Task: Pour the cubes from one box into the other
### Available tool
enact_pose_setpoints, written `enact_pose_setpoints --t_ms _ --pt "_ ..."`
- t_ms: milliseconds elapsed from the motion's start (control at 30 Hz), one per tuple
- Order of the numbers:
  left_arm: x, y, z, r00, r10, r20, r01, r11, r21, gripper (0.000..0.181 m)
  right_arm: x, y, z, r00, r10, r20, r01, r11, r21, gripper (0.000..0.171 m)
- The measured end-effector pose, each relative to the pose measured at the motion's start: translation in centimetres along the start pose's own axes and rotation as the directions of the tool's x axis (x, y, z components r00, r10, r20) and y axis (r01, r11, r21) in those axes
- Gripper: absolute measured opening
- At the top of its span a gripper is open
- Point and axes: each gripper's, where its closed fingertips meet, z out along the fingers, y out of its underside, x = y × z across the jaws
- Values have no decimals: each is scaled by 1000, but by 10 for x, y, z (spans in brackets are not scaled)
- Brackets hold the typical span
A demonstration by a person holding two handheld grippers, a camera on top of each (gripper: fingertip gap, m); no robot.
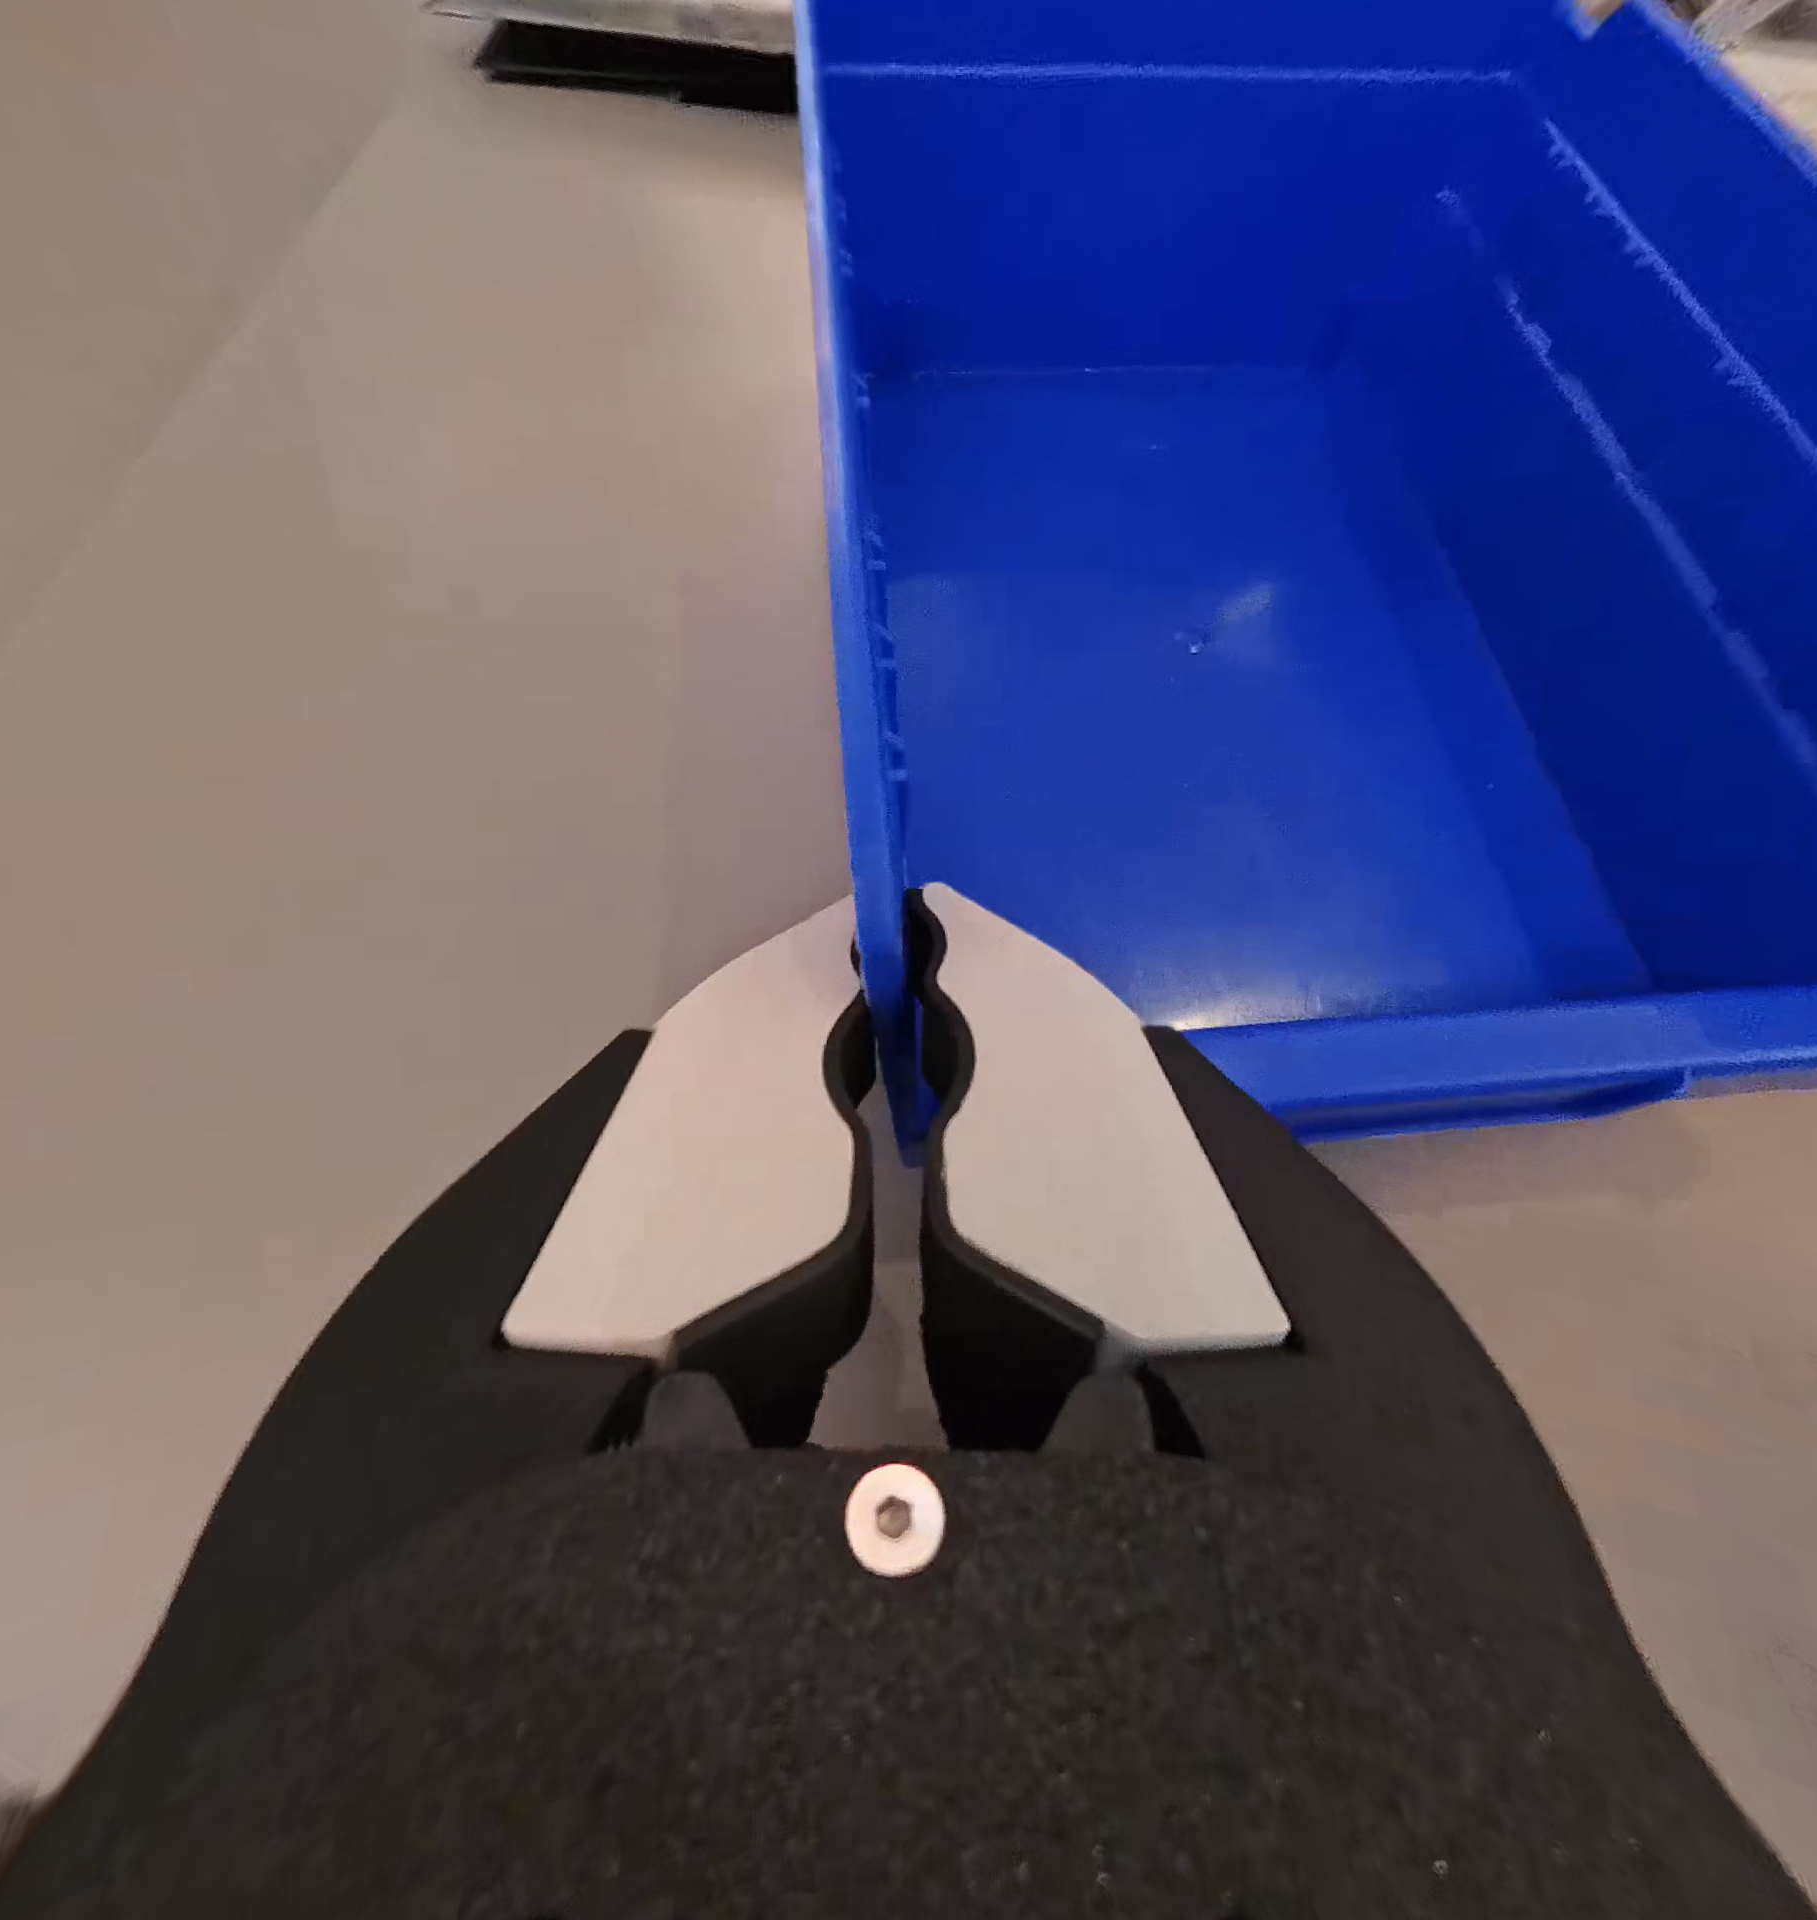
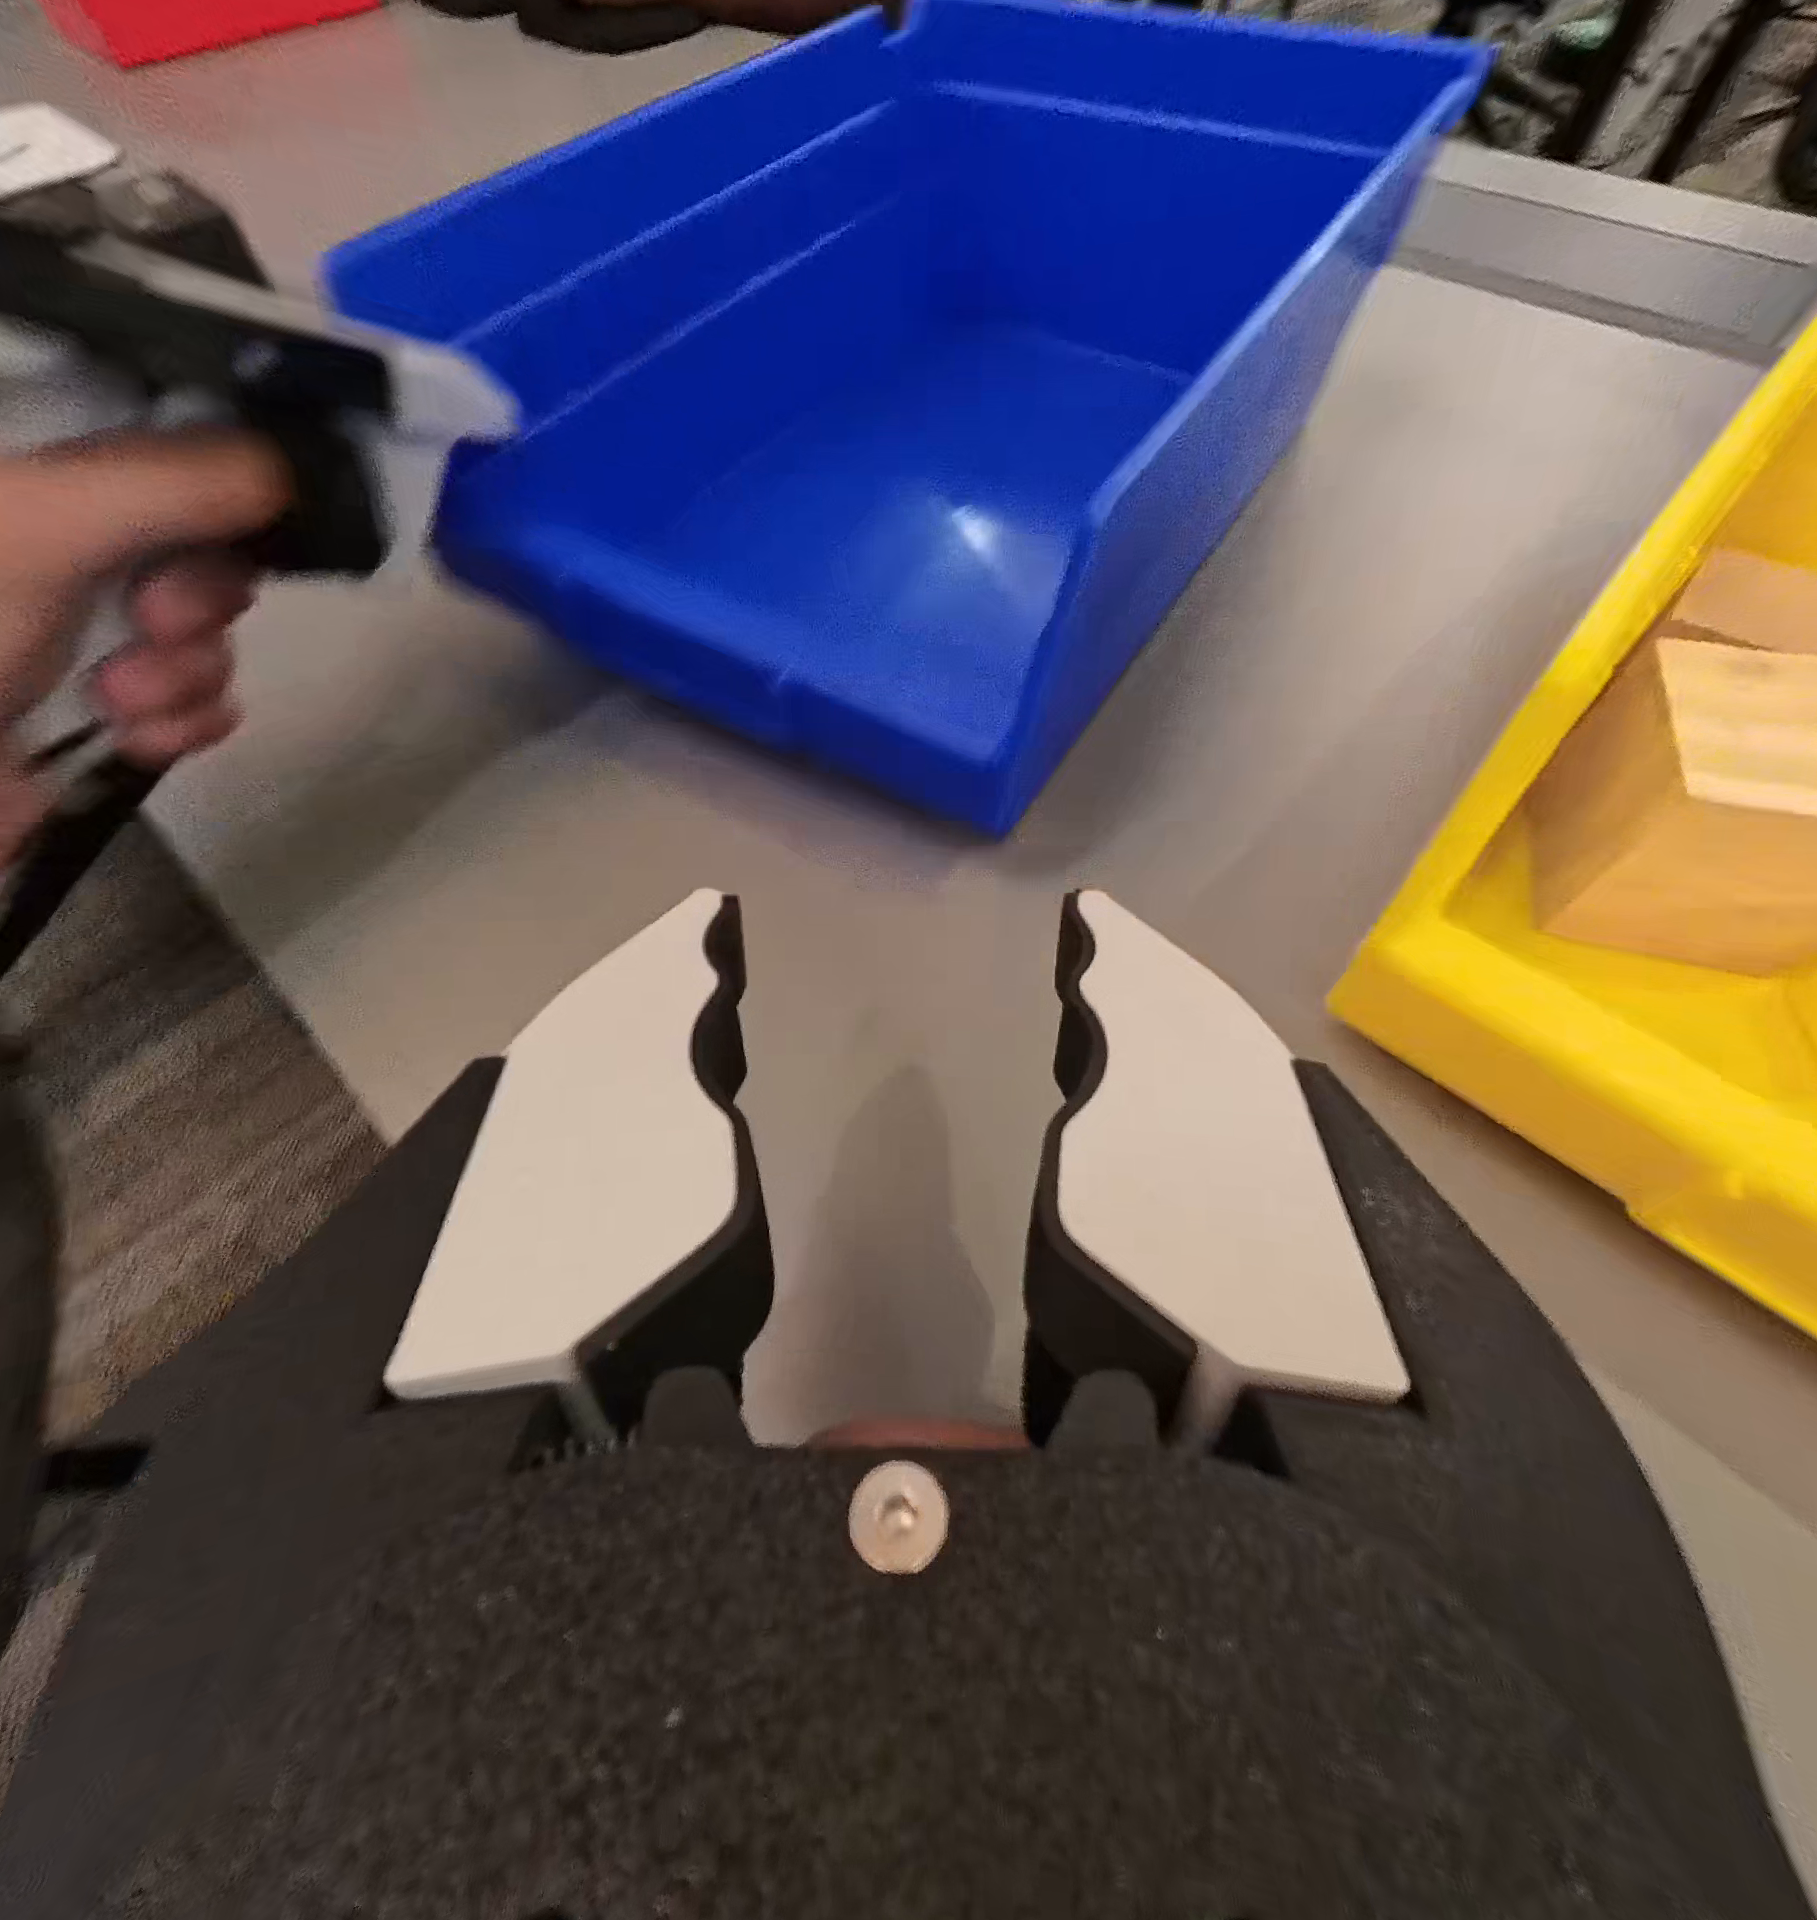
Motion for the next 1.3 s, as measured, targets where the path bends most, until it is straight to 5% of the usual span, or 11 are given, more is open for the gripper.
enact_pose_setpoints --t_ms 133,233,500,667,900,1067,1300 --pt "-9 28 -43 998 -60 32 61 998 -15 3 4 -17 28 990 112 -88 -108 993 44 52" --pt "-4 43 -73 995 -95 39 94 995 22 4 -5 -15 36 990 113 -85 -113 994 7 13" --pt "47 -9 -149 993 15 118 -54 943 329 5 19 -72 -43 978 68 -199 -17 969 246 3" --pt "132 -71 -157 992 125 28 -125 893 433 4 86 -114 -129 940 62 -336 70 928 367 5" --pt "335 -138 -127 961 227 -155 -131 874 469 4 261 -121 -250 808 259 -530 -25 913 408 3" --pt "479 -142 -91 929 240 -281 -118 913 391 3 377 -71 -316 732 233 -640 -41 953 300 3" --pt "587 -55 -33 916 317 -246 -245 928 281 3 470 64 -324 712 352 -607 -231 935 271 3"
